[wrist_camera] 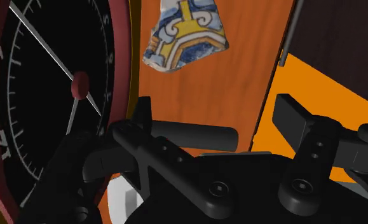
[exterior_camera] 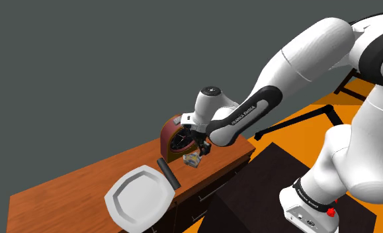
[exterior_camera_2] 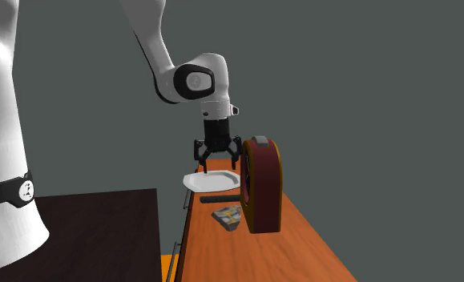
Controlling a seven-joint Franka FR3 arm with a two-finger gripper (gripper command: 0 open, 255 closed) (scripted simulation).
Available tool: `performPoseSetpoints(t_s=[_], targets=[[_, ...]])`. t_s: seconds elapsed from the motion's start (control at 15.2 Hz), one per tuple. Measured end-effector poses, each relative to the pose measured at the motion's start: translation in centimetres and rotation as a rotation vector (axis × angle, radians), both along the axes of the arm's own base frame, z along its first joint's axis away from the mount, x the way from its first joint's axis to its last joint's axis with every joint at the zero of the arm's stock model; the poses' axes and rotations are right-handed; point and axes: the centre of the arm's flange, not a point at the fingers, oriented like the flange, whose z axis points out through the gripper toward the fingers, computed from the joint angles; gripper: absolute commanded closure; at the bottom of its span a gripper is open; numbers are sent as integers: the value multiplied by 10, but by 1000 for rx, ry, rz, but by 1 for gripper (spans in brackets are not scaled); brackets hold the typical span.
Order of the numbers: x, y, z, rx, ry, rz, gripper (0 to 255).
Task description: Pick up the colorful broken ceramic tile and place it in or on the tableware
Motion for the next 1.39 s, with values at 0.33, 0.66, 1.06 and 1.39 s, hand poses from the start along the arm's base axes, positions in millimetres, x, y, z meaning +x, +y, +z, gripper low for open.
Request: performPoseSetpoints(t_s=[0.33,0.66,1.06,1.39], targets=[[4,-28,-56,-19,-6,37,0],[13,-58,-99,-34,-13,65,0],[17,-56,-130,-31,-22,69,0],[18,-55,-131,-27,-30,70,0]])
